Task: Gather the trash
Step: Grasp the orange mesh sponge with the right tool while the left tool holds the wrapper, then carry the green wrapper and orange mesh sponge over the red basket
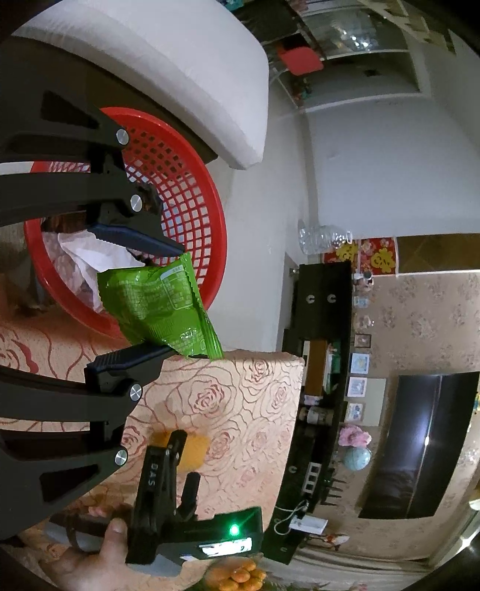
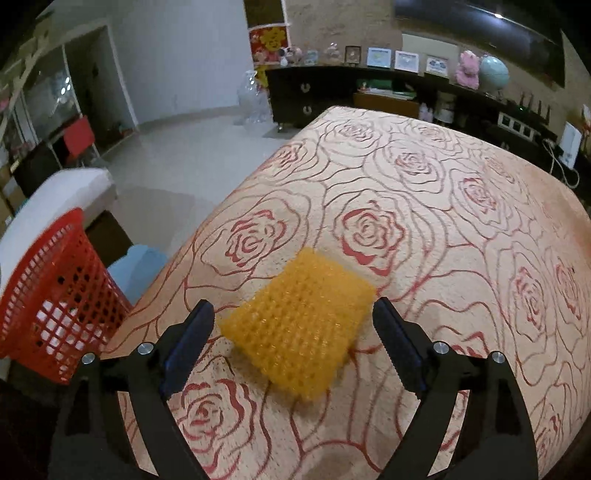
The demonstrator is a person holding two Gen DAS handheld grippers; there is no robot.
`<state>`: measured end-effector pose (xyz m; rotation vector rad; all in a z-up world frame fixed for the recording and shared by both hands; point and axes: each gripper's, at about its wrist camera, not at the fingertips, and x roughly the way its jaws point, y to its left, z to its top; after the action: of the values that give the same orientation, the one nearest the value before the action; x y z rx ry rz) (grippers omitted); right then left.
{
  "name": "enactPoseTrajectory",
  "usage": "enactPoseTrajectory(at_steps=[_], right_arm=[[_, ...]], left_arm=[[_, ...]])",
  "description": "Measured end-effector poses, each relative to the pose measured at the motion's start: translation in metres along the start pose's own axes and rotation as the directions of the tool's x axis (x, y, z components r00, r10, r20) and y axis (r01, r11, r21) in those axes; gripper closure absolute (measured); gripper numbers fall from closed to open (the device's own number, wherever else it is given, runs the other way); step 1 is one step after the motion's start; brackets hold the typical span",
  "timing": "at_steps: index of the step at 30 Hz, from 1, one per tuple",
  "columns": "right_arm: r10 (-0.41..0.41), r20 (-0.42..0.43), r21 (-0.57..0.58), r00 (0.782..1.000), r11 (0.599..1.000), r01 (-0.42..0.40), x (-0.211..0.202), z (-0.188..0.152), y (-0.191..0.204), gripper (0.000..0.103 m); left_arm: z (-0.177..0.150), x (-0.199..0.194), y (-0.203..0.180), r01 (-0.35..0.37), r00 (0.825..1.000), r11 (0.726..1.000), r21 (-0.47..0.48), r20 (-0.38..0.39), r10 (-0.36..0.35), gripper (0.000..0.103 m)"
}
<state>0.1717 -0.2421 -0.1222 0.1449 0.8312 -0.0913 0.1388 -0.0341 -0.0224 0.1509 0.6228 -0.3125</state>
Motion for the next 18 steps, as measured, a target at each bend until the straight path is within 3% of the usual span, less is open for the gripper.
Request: enactPoseTrajectory(at_steps=[3, 5, 8, 11, 18], right_arm=[[-0.022, -0.024, -0.034, 0.999, 0.999, 0.021, 0.007, -0.001, 0.006, 0.039], [-0.020, -0.020, -0.047, 1.000, 0.999, 0.019, 0.006, 0.000, 0.008, 0.054], [-0.010, -0.024, -0.041, 1.000, 0.999, 0.009, 0.004, -0.001, 0.008, 0.065], [-0.010, -0.023, -0.029, 1.000, 1.000, 0.009, 0.001, -0.004, 0.005, 0.070], [0.055, 0.038, -0.017, 0.998, 0.998, -0.054, -0.029, -0.001, 0.013, 0.071]], left_arm=[[0.000, 0.000, 0.003, -0.007, 1.000, 1.000, -0.002, -0.002, 0.007, 0.059], [0.000, 0.001, 0.006, -0.009, 1.000, 1.000, -0.008, -0.003, 0.009, 0.059], [0.000, 0.001, 0.009, -0.015, 1.000, 1.000, -0.019, -0.002, 0.015, 0.059], [0.001, 0.000, 0.011, -0.020, 1.000, 0.999, -0.026, 0.000, 0.020, 0.059], [0.003, -0.006, 0.015, -0.030, 0.999, 0.999, -0.043, 0.020, 0.031, 0.059]])
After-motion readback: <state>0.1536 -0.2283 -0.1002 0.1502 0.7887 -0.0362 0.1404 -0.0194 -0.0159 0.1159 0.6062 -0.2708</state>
